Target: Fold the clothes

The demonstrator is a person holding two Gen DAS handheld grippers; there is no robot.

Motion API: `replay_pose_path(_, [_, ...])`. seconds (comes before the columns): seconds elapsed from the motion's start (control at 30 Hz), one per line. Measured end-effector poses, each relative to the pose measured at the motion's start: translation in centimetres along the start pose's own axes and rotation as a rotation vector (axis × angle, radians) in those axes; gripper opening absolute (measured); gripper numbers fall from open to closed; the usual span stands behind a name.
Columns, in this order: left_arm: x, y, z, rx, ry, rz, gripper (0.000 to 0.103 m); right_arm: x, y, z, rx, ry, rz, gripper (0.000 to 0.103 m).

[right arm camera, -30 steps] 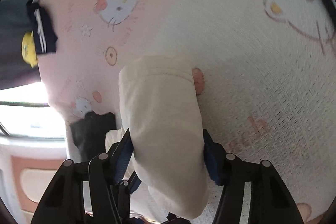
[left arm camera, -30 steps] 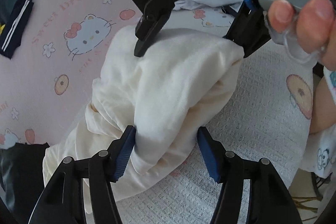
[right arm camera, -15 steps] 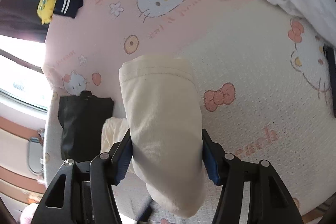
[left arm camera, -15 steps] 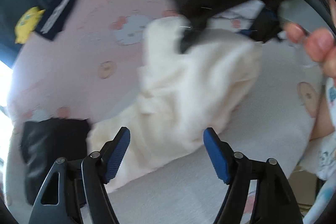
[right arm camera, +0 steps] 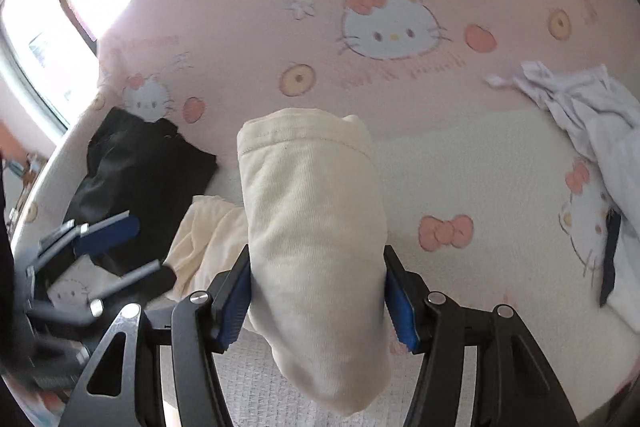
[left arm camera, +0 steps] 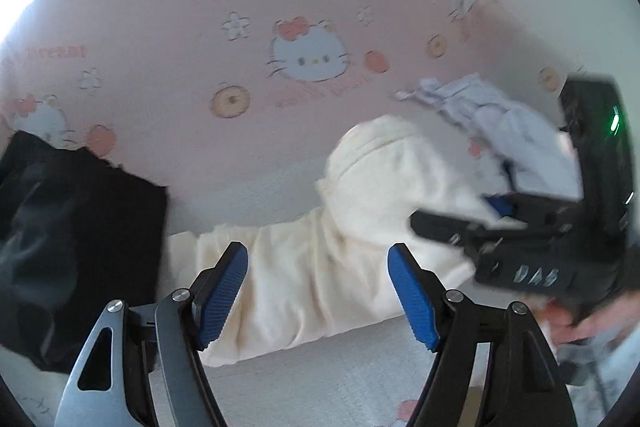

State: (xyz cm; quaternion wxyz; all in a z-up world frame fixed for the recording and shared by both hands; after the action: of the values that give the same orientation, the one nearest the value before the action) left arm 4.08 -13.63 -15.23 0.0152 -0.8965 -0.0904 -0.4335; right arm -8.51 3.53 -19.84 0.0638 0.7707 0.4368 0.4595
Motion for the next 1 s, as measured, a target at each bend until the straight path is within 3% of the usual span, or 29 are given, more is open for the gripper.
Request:
replay_pose_path(0.1, [-1.6, 0.9, -1.1, 0.083, 0.056, 0.136, 0.071, 0.2, 0.4, 0.1, 0.007, -0.002, -0.049, 0.061])
replay_pose_path(0.2, [-3.1, 1.7, -2.1, 0.202, 0.126, 0.287, 0.071, 0.0, 1.1, 0.2, 0.052, 0.014, -0.043, 0.061])
replay_pose_path(0.3, [-4.6, 0.9, -2.9, 0.233, 0.167, 0.363, 0.071, -0.3, 1.6, 0.5, 0.095, 0.024, -0.06, 0.061])
replay_pose_path(0.43, [-5.9, -0.7, -3.4, 0.229, 0.203, 0.349, 0.071, -0.4, 1.9, 0.8, 0.138, 0.046, -0.068, 0.061])
replay_pose_path(0.53, [-6.8, -1.8, -3.2, 0.216, 0.225, 0.324, 0.054, -0.5, 1.7, 0.8, 0.136, 0.054, -0.066, 0.062])
replay_pose_path(0.63, [-7.1, -2.7, -2.8, 0.201, 0.207, 0.317, 0.052, -0.7, 1.3, 0.7, 0.125, 0.096, -0.055, 0.068])
replay_pose_path(0.77, [-7.6, -2.8, -2.7, 0.203, 0.205, 0.288, 0.052, 0.2, 0.6, 0.6, 0.122, 0.144, -0.09, 0.068])
replay_pose_path(1.0, [-8.0, -1.9, -2.7, 0.222, 0.219, 0.292, 0.052, 3.8, -3.3, -0.1, -0.017, 0.089, -0.112, 0.069])
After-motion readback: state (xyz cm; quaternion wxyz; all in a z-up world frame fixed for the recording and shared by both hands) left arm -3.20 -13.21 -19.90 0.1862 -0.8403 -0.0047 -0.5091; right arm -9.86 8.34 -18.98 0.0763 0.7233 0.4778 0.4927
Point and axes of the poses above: each gripper's, at about its wrist camera, not at the fingertips, and x roughly against the way its jaws point, y to its left, z to its underside, the point moved 1 cm from there along -x, roughly the way its jaws point, and after that the axes turned 12 degrees about -z, right-handed, at the moved point
